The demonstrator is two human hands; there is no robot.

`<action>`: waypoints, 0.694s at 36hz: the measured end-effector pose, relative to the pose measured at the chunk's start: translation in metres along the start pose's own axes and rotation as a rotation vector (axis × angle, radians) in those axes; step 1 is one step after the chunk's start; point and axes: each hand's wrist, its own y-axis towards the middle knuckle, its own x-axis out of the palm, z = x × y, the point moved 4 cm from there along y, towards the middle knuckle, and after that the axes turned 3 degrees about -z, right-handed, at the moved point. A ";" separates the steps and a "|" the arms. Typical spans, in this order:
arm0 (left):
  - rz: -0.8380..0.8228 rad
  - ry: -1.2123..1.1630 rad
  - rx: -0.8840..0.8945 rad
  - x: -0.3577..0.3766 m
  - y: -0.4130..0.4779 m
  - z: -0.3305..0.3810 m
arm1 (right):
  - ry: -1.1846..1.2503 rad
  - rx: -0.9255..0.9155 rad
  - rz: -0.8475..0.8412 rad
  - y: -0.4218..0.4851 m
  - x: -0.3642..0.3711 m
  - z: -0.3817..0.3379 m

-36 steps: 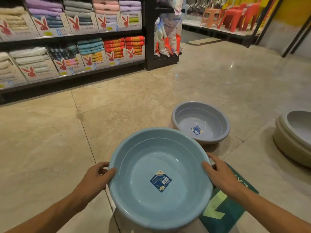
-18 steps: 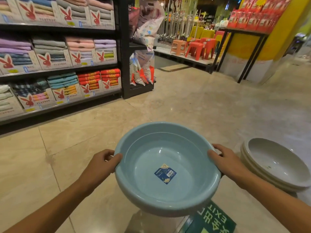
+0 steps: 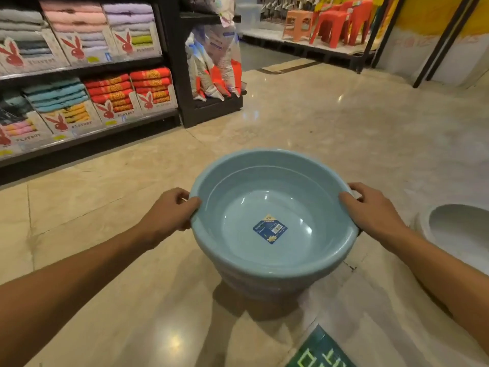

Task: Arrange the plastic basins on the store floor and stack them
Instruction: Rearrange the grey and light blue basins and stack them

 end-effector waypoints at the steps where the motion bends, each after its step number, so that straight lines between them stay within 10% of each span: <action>1: -0.004 0.008 0.002 0.007 0.008 -0.007 | -0.002 -0.001 0.000 0.007 0.006 0.008; 25: -0.085 0.087 -0.006 0.072 0.075 -0.091 | -0.085 0.032 0.004 0.053 0.099 0.104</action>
